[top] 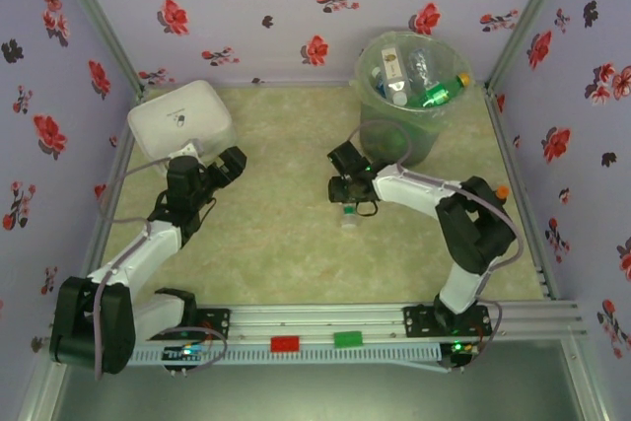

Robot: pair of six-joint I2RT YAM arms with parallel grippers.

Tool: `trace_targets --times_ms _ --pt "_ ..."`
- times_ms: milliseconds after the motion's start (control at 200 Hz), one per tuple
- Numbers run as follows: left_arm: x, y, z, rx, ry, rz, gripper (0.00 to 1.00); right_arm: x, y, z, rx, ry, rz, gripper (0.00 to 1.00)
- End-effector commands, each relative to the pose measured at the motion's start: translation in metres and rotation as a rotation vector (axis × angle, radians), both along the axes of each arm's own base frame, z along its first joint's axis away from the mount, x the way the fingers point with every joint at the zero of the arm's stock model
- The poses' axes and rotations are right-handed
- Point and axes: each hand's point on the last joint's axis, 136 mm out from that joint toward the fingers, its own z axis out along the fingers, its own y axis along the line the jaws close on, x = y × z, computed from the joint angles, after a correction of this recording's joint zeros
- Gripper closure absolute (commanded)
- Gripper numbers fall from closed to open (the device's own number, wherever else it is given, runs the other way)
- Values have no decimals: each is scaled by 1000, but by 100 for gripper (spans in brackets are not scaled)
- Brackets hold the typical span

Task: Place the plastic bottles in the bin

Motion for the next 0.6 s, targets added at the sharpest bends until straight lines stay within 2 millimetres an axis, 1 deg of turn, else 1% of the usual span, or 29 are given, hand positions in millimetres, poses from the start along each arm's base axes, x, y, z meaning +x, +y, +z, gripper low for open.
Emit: trace_targets --times_ms 0,50,60,70,85,95,100,105,165,185,255,325,355,395,485,535,590 --pt "6 6 16 21 -49 18 0 14 18 88 99 -166 79 55" --pt "6 8 14 24 -46 28 0 20 20 120 118 -232 96 56" --pt "7 8 15 24 -48 28 0 20 20 122 117 -237 97 56" --pt "7 8 16 23 -50 31 0 23 20 134 122 -260 98 57" --pt "7 9 16 22 -50 34 0 24 20 140 122 -272 99 57" --pt "7 9 16 23 -50 35 0 26 19 146 120 -286 97 57" --pt "7 9 16 22 -53 33 0 27 19 152 121 -298 97 57" --pt "7 8 16 22 -53 33 0 27 19 152 121 -298 97 57" --pt "8 9 18 19 -59 39 0 37 16 191 129 -372 99 58" --pt "9 9 19 17 -59 38 0 40 14 200 127 -389 100 58" --pt "9 9 21 15 -66 38 0 50 8 246 150 -469 99 60" --pt "9 8 22 14 -71 34 0 60 -4 289 158 -563 84 60" --pt "9 8 24 13 -75 31 0 64 -9 304 163 -597 72 60" --pt "9 7 26 12 -79 26 0 71 -21 327 176 -646 46 60" --pt "10 4 30 11 -90 9 0 84 -51 360 156 -728 -38 59" --pt "10 1 31 12 -91 -6 0 91 -70 370 118 -773 -96 59" --pt "11 0 32 11 -93 -17 0 98 -92 378 68 -811 -172 59"
